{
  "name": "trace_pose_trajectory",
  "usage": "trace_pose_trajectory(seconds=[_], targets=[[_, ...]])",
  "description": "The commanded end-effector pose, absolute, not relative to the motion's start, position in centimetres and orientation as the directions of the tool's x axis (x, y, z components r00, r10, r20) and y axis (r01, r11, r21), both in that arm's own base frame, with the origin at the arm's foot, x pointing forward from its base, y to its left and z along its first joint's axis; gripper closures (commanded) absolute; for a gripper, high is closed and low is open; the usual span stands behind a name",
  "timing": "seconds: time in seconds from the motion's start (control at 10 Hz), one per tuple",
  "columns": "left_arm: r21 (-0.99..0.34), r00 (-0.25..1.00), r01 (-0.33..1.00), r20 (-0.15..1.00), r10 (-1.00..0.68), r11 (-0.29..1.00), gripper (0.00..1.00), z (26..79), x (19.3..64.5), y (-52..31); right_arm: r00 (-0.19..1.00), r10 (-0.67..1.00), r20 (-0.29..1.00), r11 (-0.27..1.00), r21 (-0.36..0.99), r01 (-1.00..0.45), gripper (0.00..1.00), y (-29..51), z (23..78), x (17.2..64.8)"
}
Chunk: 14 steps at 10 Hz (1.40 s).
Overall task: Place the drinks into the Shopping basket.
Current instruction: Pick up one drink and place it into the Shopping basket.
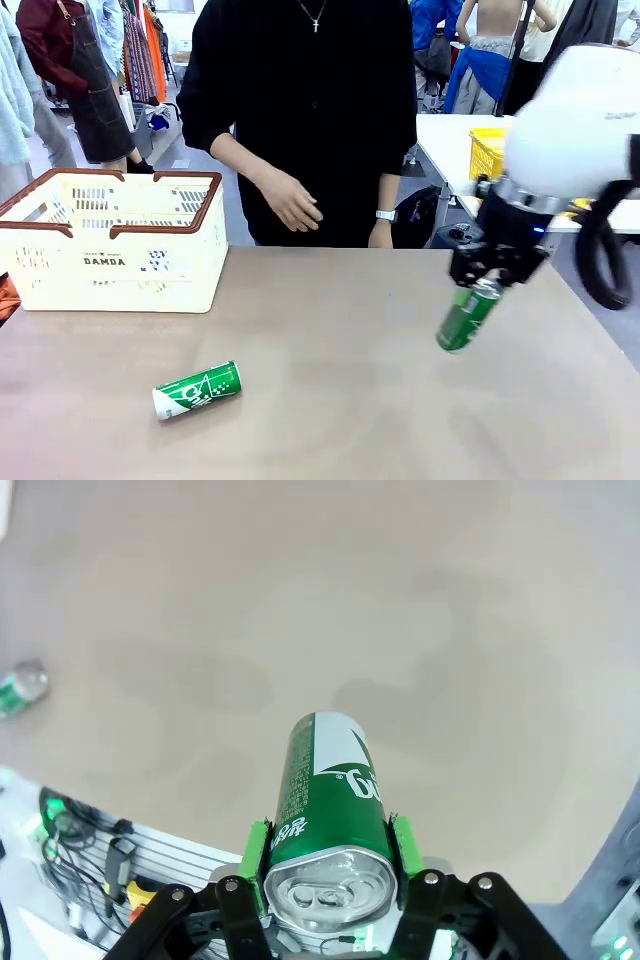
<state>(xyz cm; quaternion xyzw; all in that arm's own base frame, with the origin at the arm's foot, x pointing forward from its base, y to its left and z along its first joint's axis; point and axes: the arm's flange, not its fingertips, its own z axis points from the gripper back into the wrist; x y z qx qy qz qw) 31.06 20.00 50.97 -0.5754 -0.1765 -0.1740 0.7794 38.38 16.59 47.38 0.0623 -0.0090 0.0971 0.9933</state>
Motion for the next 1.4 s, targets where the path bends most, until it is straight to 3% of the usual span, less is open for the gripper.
trace_pose_trajectory(seconds=[0.0, 0.7, 1.1, 1.3], targets=[[-0.831, 0.874, 0.479, 0.481, -0.068, 0.284, 0.00, 51.0, 30.9, 19.9, 0.961, 0.270, 0.065, 0.960, 0.051, -0.274, 1.00, 22.6, 48.1, 40.9], [-0.831, 0.874, 0.479, 0.481, -0.068, 0.284, 0.00, 51.0, 30.9, 19.9, 0.816, 0.575, 0.061, 0.817, -0.078, -0.571, 1.00, 43.9, 44.5, 42.6], [-0.831, 0.874, 0.479, 0.481, -0.068, 0.284, 0.00, 51.0, 30.9, 19.9, 0.783, 0.622, 0.018, 0.782, -0.073, -0.619, 1.00, 45.9, 41.8, 42.9], [-0.831, 0.874, 0.479, 0.481, -0.068, 0.284, 0.00, 51.0, 30.9, 19.9, 0.781, 0.625, -0.010, 0.778, -0.076, -0.624, 0.00, 45.7, 41.7, 43.0]])
